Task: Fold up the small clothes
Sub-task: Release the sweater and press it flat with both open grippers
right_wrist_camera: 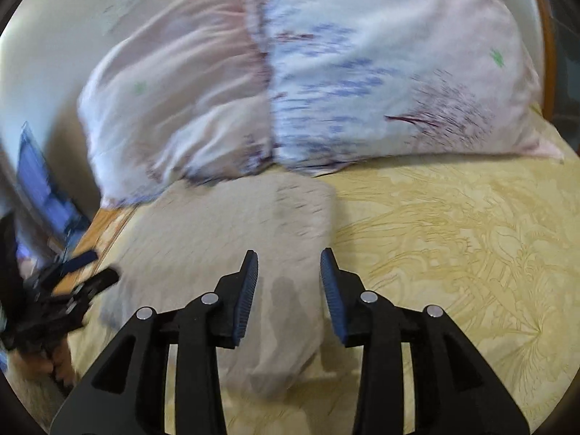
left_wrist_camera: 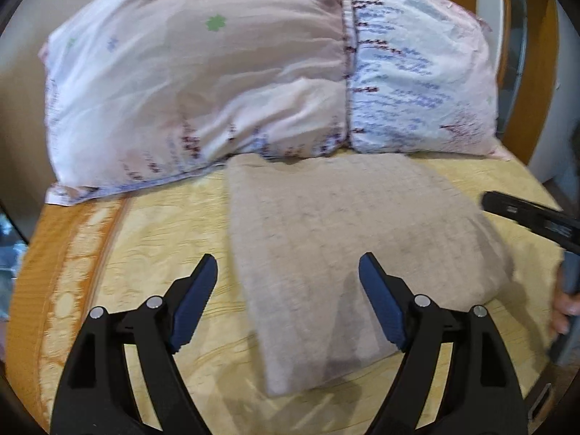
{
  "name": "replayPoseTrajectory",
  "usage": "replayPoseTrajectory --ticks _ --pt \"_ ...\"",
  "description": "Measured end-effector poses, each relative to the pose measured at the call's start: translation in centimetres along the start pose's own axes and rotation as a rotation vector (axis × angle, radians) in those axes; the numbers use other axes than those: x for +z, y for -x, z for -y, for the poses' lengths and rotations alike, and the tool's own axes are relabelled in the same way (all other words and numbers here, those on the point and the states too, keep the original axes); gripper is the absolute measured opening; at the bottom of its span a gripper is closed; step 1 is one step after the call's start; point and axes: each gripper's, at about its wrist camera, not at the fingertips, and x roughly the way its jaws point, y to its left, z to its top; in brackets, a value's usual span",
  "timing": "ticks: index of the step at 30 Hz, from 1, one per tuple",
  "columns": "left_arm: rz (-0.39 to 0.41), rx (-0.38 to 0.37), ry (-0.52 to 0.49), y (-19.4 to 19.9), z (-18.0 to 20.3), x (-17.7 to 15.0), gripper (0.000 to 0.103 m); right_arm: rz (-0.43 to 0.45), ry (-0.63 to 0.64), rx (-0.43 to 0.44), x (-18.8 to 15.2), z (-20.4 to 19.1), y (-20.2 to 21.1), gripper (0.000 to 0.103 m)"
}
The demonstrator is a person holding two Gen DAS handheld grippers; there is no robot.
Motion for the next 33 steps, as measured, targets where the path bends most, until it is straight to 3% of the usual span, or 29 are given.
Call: replayPoseTrajectory --ticks 2,5,7,10,12,15,17,19,21,24,30,33 --pt "-0.018 0.034 0.002 -0.4 -0.3 -0.6 0.081 -0.027 0.065 -0.006 -0.7 -1.4 -0.3 0.046" --pt "-0.069 0.034 0.028 -1.8 -0.7 -1.2 0.083 -0.134 0.112 -0.078 -1.8 -2.1 -2.8 0.048" --pt "-0.078 0.041 0.043 -2.3 -0.7 -1.4 0.084 -0.164 0.077 -0.099 -2.4 -1.7 -4.2 0.059" --pt "-0.074 0.048 0.049 -2.6 -0.7 -1.4 0.086 -0.181 -0.01 -0.075 -2.2 -0.5 -4.5 0.068" --pt "-0.072 0.024 0.072 -2.3 -1.1 -1.5 0.086 -0.173 -0.046 -0.064 -2.0 -0.1 -3.5 0.068" --pt "-0.052 -0.021 0.109 -0.9 -1.9 -2.3 0.086 -0.079 -0.027 -0.103 -2.0 -0.7 -0.4 0.07" --pt "-0.026 -0.031 0.114 0.2 -2.3 -3.3 0.089 -0.033 -0.014 -0.11 -2.4 -1.0 1.3 0.082" --pt "-0.01 -0.008 0.114 1.4 -2.6 -4.5 0.1 0.001 -0.007 -0.123 -2.8 -1.3 2.7 0.094" --pt "0.007 0.019 0.106 2.3 -2.7 -5.5 0.101 0.016 0.006 -0.137 -3.5 -1.9 3.3 0.1" --pt "-0.002 0.047 0.116 3.1 -2.7 -6.9 0.101 0.011 0.038 -0.136 -4.9 -3.3 3.5 0.102" --pt "-0.073 0.018 0.156 2.3 -2.1 -8.4 0.101 -0.052 0.055 -0.137 -6.8 -5.7 2.6 0.102" --pt "-0.105 0.02 0.151 1.7 -1.3 -8.7 0.101 -0.088 0.067 -0.179 -7.4 -6.4 1.9 0.102"
